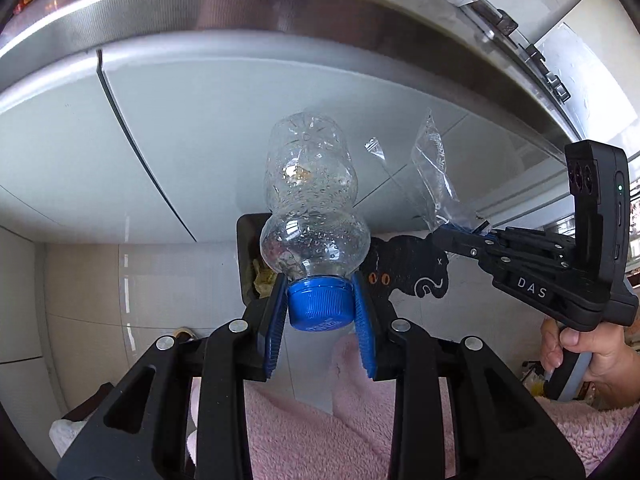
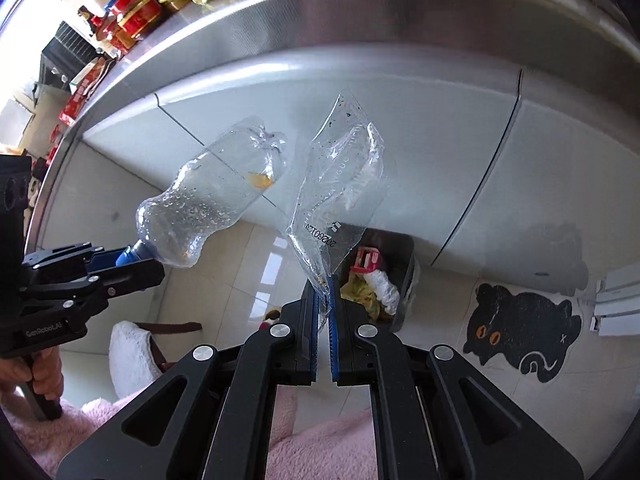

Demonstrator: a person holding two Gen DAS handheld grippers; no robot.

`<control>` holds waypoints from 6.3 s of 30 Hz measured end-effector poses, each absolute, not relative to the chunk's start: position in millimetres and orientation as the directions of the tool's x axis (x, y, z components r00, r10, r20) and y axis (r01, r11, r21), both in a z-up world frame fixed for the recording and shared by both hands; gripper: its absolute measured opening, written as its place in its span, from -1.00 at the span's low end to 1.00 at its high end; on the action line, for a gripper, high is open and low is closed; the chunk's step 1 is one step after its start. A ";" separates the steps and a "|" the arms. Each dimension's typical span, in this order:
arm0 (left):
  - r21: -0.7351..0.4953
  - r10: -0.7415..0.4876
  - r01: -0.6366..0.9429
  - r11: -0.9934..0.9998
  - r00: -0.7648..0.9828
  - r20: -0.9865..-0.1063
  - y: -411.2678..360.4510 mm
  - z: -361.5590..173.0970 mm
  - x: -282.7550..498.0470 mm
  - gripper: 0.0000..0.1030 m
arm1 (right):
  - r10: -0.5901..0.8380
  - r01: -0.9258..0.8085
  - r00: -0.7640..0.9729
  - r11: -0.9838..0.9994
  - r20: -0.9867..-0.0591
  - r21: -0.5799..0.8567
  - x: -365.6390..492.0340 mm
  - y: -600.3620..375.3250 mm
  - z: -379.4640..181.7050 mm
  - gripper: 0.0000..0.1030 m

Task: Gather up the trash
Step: 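Carry bottle and bag down to the trash bin and open both tools, then raise both open tools away from the trash bin, then grasp the crumpled yellow paper with the left tool while the right tool grasps the clear wrapper, then carry paper and wrapper down over the trash bin and open both tools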

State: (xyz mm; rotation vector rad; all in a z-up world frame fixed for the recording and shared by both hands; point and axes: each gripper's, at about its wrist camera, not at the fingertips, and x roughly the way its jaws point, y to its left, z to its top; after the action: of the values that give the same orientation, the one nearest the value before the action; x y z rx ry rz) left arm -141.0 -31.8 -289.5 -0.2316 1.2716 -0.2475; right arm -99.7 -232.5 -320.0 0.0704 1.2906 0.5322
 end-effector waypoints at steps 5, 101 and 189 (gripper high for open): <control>-0.309 -0.308 0.029 0.951 0.196 -0.931 -38.8 -355.6 -128.2 -0.42 | 0.427 -0.251 0.068 0.882 -0.902 0.398 -86.7 -226.6 -378.6 -0.88; -0.118 -0.125 0.050 0.992 0.586 -0.801 -50.3 -168.0 64.1 -0.13 | 0.231 -0.387 0.559 0.922 -0.796 -0.004 143.9 -257.3 -190.9 -0.19; -0.137 -0.133 0.017 0.990 0.391 -0.911 -20.6 -241.5 -135.2 -0.78 | 0.355 -0.315 0.270 0.911 -0.895 0.266 -95.4 -253.7 -269.2 -0.45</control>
State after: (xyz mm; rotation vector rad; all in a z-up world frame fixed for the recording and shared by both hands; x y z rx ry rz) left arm -135.2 -20.6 -241.5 -0.1116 1.1661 -0.0956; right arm -95.4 -253.7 -269.2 0.0380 1.2164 0.4514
